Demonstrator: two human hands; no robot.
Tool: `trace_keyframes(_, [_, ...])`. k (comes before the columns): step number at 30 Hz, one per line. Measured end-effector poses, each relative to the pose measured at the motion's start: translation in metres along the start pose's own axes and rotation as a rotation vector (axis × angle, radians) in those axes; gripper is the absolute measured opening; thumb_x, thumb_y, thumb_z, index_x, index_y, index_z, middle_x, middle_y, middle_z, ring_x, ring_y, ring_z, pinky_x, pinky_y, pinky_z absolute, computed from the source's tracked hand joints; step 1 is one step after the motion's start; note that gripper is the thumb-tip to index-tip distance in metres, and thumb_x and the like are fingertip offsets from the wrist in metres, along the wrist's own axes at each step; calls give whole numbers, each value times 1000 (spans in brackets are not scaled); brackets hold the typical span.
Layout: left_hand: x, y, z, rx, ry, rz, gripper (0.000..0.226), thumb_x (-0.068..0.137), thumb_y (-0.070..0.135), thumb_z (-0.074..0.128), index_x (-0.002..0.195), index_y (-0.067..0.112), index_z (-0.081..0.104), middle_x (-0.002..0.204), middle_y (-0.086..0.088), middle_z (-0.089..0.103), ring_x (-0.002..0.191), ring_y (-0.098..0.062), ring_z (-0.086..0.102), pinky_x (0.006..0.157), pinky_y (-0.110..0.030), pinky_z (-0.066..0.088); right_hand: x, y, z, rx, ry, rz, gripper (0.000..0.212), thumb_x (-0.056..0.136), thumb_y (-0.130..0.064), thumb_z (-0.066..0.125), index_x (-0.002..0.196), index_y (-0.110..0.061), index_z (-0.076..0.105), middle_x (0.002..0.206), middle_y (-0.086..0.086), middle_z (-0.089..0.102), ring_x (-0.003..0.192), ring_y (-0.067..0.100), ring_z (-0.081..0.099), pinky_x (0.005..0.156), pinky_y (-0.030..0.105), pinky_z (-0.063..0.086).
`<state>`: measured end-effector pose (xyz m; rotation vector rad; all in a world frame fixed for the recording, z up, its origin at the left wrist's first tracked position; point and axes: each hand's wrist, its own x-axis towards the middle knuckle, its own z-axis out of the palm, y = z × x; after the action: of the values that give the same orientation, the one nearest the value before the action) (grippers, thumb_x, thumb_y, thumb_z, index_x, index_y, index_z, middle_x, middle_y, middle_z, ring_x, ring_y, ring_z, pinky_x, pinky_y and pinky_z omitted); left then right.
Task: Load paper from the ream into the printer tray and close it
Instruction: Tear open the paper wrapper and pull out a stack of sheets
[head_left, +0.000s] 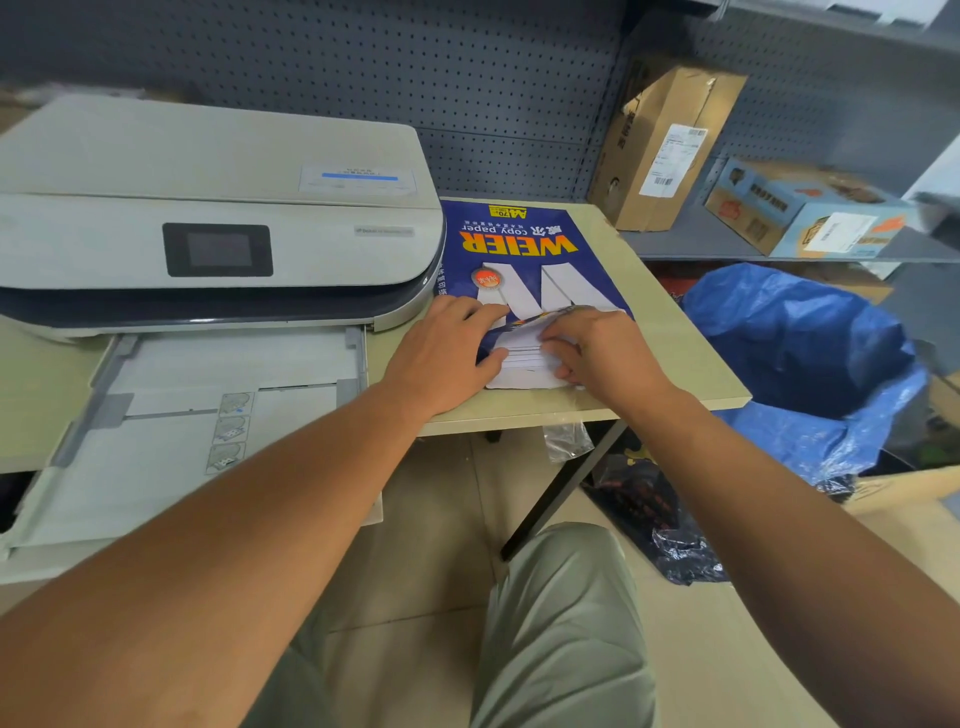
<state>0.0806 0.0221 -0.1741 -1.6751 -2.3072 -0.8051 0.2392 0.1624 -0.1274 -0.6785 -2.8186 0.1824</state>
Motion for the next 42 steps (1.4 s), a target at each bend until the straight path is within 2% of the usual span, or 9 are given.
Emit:
trace_keyframes(3, [0, 0, 0, -4, 5, -6, 57, 94, 47, 59, 145, 23, 47, 141, -4, 56, 133, -22, 45, 98, -36, 49, 2, 0, 0, -116, -22, -20, 23, 93, -10, 64, 115, -12, 72, 114, 12, 72, 100, 31, 67, 94, 37, 55])
trace_keyframes(8, [0, 0, 1, -2, 24, -8, 53, 97, 45, 56, 144, 23, 49, 139, -4, 57, 132, -22, 46, 98, -37, 50, 4, -3, 9, -235, 9, -43, 48, 81, -4, 75, 127, -12, 63, 123, 15, 69, 110, 35, 66, 92, 42, 55])
trace_keyframes(10, [0, -1, 2, -2, 30, -6, 49, 98, 42, 54, 143, 23, 50, 137, -4, 58, 130, -21, 47, 97, -37, 51, 1, -4, 14, -272, 106, -110, 41, 77, 3, 71, 117, -6, 66, 112, 20, 71, 98, 40, 69, 77, 44, 58])
trace_keyframes(13, [1, -2, 3, 8, 25, 5, 47, 98, 38, 56, 143, 25, 51, 133, -3, 59, 128, -21, 47, 96, -37, 51, -3, -7, 21, -344, 231, -186, 30, 66, 8, 72, 94, -3, 68, 87, 19, 72, 72, 38, 70, 53, 35, 54])
trace_keyframes(19, [1, -2, 2, 1, 17, 1, 46, 96, 33, 57, 141, 24, 54, 127, -3, 61, 122, -24, 49, 92, -42, 54, 0, -14, 28, -266, 307, -132, 19, 69, 4, 67, 87, -3, 65, 82, 17, 69, 61, 38, 64, 43, 34, 45])
trace_keyframes(25, [1, -3, 2, -13, 16, -16, 47, 98, 39, 54, 142, 23, 52, 134, -2, 59, 128, -21, 47, 98, -38, 52, -1, -12, 29, -310, 241, -81, 28, 79, -6, 75, 106, -11, 72, 106, 10, 72, 84, 33, 72, 55, 38, 57])
trace_keyframes(29, [1, -1, 0, -78, -11, -25, 58, 94, 56, 41, 141, 23, 53, 138, -1, 59, 130, -20, 46, 103, -37, 47, -7, -18, 27, -340, 247, -49, 27, 74, -6, 79, 100, -13, 75, 100, 8, 75, 80, 30, 73, 51, 33, 55])
trace_keyframes(37, [-2, 3, -7, -155, -42, 20, 60, 97, 53, 27, 138, 22, 57, 137, -2, 61, 130, -21, 46, 107, -42, 45, -37, -21, 23, -320, 261, 13, 30, 82, -15, 76, 112, -19, 71, 114, 2, 74, 95, 26, 73, 63, 37, 61])
trace_keyframes(42, [-5, 3, -10, -158, -97, 31, 59, 98, 53, 25, 138, 24, 58, 137, 1, 62, 129, -21, 47, 107, -45, 44, -55, -31, 22, -309, 256, 23, 39, 76, -11, 80, 113, -21, 70, 115, -1, 73, 94, 24, 72, 58, 35, 60])
